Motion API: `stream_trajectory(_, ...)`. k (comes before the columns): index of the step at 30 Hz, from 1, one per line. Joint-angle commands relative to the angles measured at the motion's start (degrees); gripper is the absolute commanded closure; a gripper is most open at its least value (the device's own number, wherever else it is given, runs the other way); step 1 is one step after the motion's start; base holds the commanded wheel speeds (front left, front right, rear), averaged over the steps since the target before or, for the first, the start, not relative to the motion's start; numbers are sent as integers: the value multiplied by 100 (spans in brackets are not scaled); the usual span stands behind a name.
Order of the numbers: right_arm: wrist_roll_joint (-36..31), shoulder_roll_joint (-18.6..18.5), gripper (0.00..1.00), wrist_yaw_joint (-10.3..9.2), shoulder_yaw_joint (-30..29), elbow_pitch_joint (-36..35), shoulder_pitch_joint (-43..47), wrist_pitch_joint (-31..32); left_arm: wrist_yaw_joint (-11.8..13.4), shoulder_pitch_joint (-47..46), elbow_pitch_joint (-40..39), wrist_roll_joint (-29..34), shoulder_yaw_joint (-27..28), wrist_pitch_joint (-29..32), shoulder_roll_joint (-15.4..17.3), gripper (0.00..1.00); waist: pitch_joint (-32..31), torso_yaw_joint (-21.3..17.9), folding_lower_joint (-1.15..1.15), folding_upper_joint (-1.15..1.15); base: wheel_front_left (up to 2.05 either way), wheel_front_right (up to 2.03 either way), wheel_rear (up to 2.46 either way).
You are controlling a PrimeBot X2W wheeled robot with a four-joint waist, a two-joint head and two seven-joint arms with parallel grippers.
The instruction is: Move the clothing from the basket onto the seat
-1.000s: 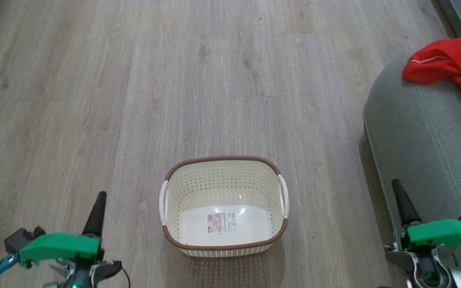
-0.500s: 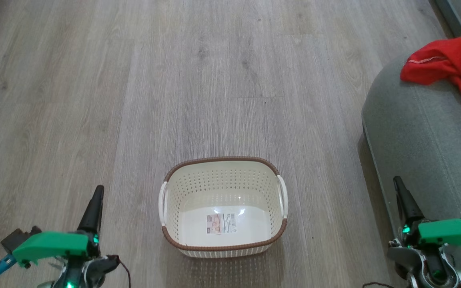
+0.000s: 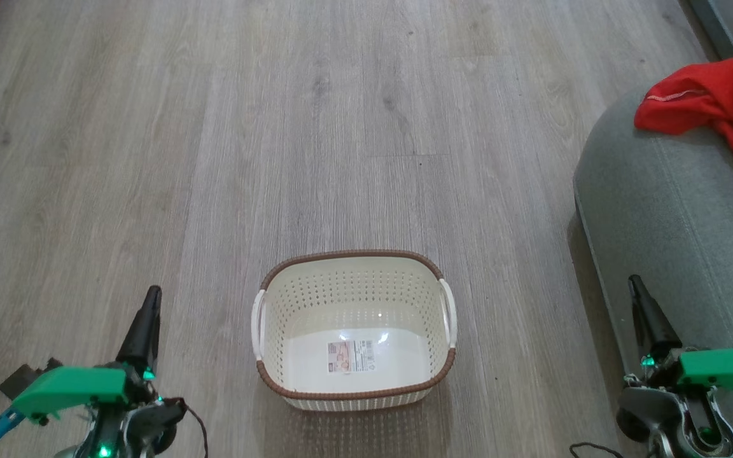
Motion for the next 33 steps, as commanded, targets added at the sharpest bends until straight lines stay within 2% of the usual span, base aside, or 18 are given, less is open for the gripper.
stream_trajectory(1, 32, -29, 100, -1, 98, -222, -321, 40, -53, -226, -200, -37, 218, 45, 40, 100, 0, 0, 0, 0, 0, 0, 0)
stream_trajectory(33, 32, -29, 100, -1, 99, -222, -321, 40, -53, -226, -201, -37, 217, 45, 40, 100, 0, 0, 0, 0, 0, 0, 0)
